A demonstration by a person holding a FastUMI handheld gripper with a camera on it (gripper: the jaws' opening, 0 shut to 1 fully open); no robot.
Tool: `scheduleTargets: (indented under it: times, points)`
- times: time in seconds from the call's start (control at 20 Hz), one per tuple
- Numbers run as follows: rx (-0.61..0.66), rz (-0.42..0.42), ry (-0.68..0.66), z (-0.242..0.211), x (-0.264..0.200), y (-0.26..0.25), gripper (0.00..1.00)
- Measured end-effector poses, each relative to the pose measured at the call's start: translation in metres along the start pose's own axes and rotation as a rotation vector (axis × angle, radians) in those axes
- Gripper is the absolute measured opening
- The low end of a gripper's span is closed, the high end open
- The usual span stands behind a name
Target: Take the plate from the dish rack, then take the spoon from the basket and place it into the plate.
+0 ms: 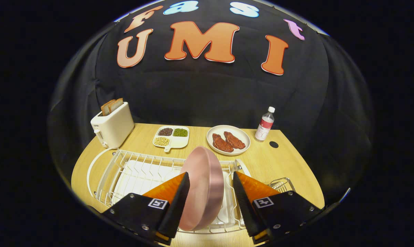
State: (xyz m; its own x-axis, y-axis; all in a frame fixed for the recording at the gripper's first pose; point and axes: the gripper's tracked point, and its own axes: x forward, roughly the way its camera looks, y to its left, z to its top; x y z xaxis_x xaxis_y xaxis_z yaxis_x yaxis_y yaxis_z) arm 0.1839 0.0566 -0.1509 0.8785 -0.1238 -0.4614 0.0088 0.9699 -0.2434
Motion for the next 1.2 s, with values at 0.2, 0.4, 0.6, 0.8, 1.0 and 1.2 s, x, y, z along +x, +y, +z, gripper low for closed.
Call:
scheduleTargets:
  times: [0.2, 0.4, 0.6, 0.8, 1.0, 1.2]
  points:
    - [-0.011, -0.045, 0.028, -0.006, 0.008, -0.007, 0.35]
    - [0.016, -0.112, 0.032, 0.001, 0.007, -0.022, 0.18]
    - [-0.074, -0.162, -0.016, 0.022, 0.001, -0.023, 0.15]
    - [-0.183, -0.211, -0.106, 0.052, -0.011, -0.024, 0.15]
    - [-0.147, -0.188, -0.104, 0.055, -0.026, -0.024, 0.15]
    - [-0.098, -0.145, -0.092, 0.046, -0.051, -0.024, 0.16]
